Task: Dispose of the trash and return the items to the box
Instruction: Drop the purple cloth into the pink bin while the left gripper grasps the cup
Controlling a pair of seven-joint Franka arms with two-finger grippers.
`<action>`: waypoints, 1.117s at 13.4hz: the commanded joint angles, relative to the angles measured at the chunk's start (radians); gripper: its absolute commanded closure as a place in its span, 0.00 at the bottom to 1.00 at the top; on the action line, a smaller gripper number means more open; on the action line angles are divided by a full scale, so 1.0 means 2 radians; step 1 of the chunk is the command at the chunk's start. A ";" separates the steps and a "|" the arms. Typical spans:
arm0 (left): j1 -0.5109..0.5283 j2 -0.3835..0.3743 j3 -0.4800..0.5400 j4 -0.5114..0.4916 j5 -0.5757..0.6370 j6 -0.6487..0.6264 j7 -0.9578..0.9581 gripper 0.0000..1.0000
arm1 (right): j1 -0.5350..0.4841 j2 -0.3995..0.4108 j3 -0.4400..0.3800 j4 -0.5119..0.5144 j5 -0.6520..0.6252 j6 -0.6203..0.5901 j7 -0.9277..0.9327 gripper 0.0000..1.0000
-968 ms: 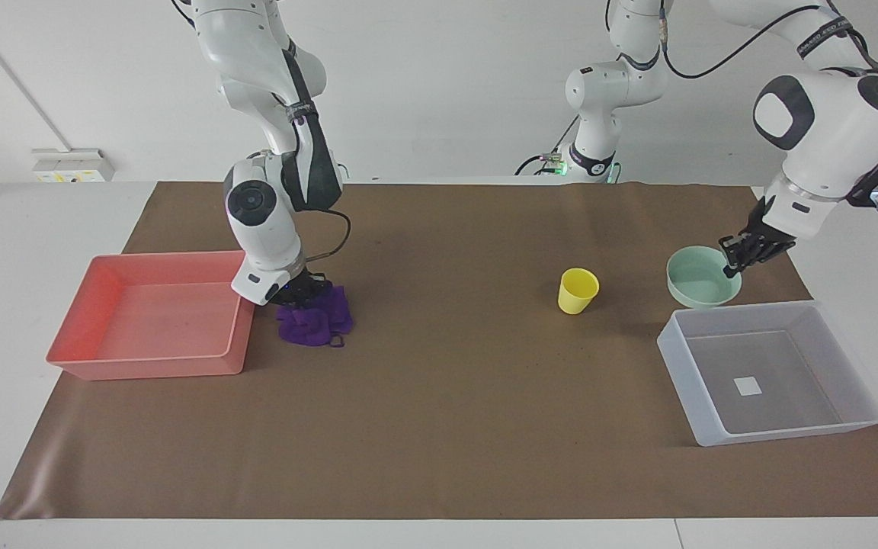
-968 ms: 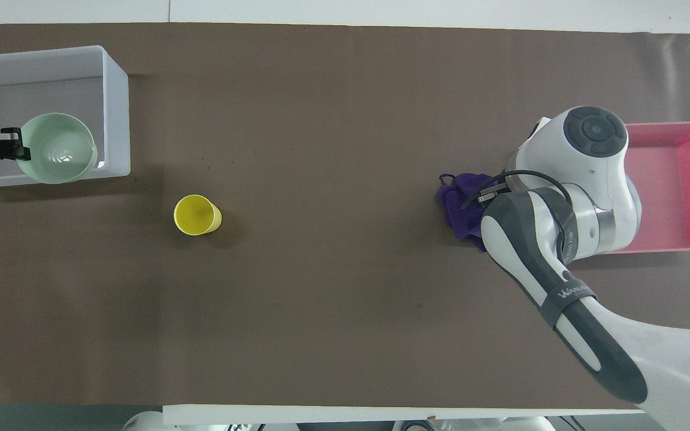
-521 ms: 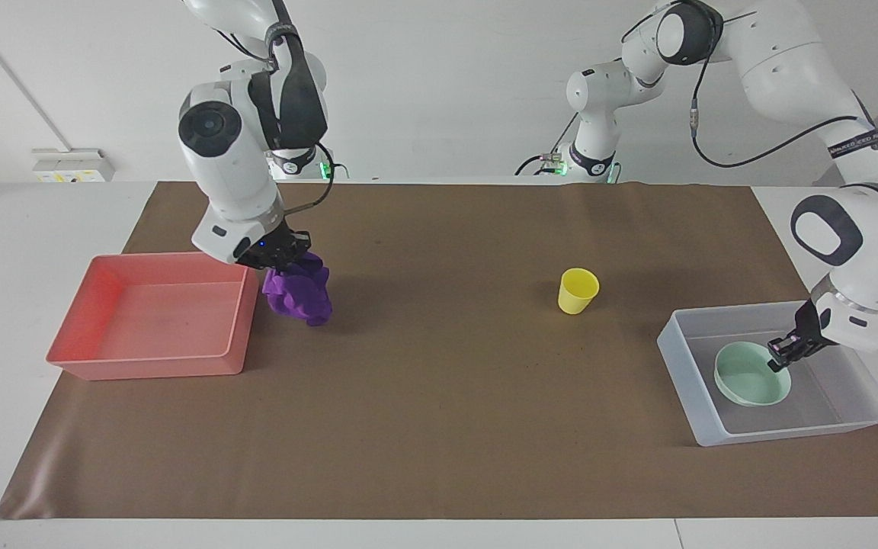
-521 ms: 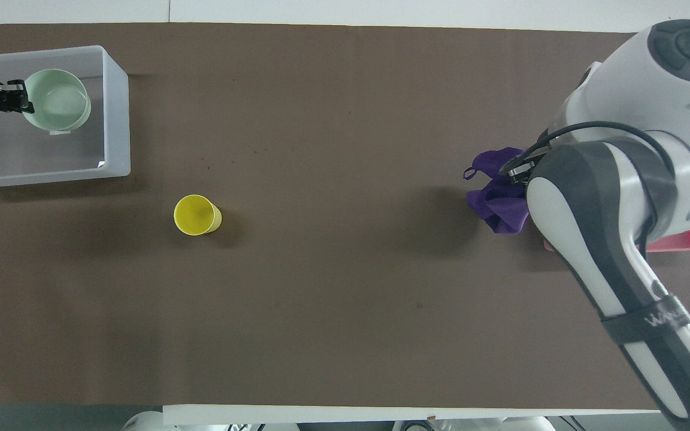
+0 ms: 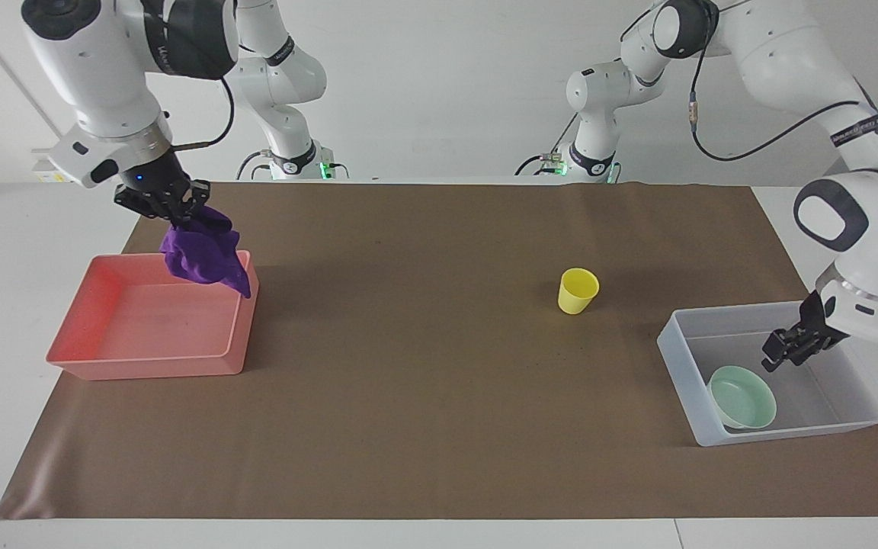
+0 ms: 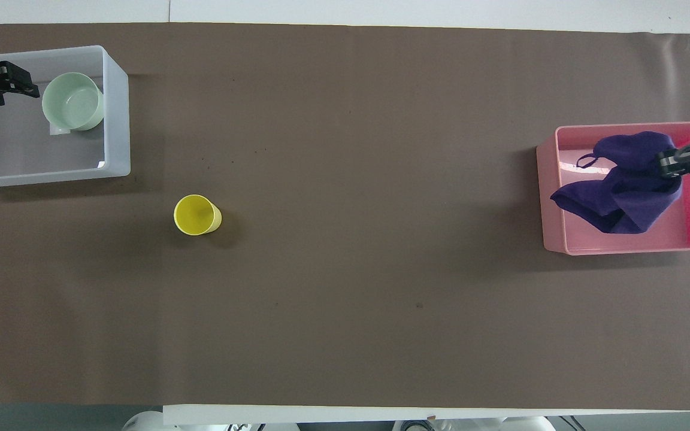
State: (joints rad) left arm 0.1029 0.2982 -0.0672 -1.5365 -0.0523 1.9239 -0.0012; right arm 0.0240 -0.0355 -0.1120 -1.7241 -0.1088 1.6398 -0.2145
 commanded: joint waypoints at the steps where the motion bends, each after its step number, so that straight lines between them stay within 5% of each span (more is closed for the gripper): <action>1: -0.075 -0.105 0.007 -0.132 0.002 -0.044 -0.053 0.00 | -0.038 -0.031 0.005 -0.101 -0.006 0.082 -0.032 1.00; 3: -0.123 -0.150 0.006 -0.231 0.005 0.015 -0.093 0.00 | -0.052 -0.019 0.005 -0.142 -0.006 0.134 -0.034 1.00; 6: -0.173 -0.180 0.004 -0.389 0.005 0.206 -0.128 0.00 | -0.068 0.018 0.005 -0.172 -0.007 0.196 -0.033 1.00; 7: -0.176 -0.173 0.004 -0.406 0.005 0.240 -0.139 0.23 | -0.069 0.033 0.005 -0.176 -0.007 0.205 -0.032 1.00; 8: -0.182 -0.167 0.004 -0.414 0.005 0.247 -0.155 0.94 | -0.070 0.044 0.005 -0.180 -0.007 0.223 -0.033 0.99; 10: -0.183 -0.164 0.004 -0.415 0.005 0.253 -0.161 1.00 | -0.070 0.042 0.005 -0.199 -0.006 0.242 -0.033 0.92; 11: -0.182 -0.164 0.004 -0.415 0.005 0.253 -0.160 1.00 | -0.073 0.042 0.005 -0.200 -0.006 0.241 -0.034 0.71; 13: -0.182 -0.164 0.004 -0.414 0.005 0.250 -0.161 1.00 | -0.073 0.042 0.005 -0.196 -0.006 0.233 -0.025 0.13; 14: -0.182 -0.162 0.005 -0.404 0.005 0.243 -0.162 1.00 | -0.076 0.042 0.005 -0.190 -0.006 0.230 -0.026 0.00; 15: -0.181 -0.161 0.005 -0.381 0.005 0.214 -0.167 1.00 | -0.077 0.042 0.005 -0.181 -0.005 0.219 -0.030 0.00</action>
State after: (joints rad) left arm -0.2476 -0.0093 -0.0721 -2.3345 -0.0520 2.4060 -0.3064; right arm -0.1087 0.0681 -0.1143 -2.0978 -0.1088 2.1034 -0.2735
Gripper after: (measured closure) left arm 0.952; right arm 0.507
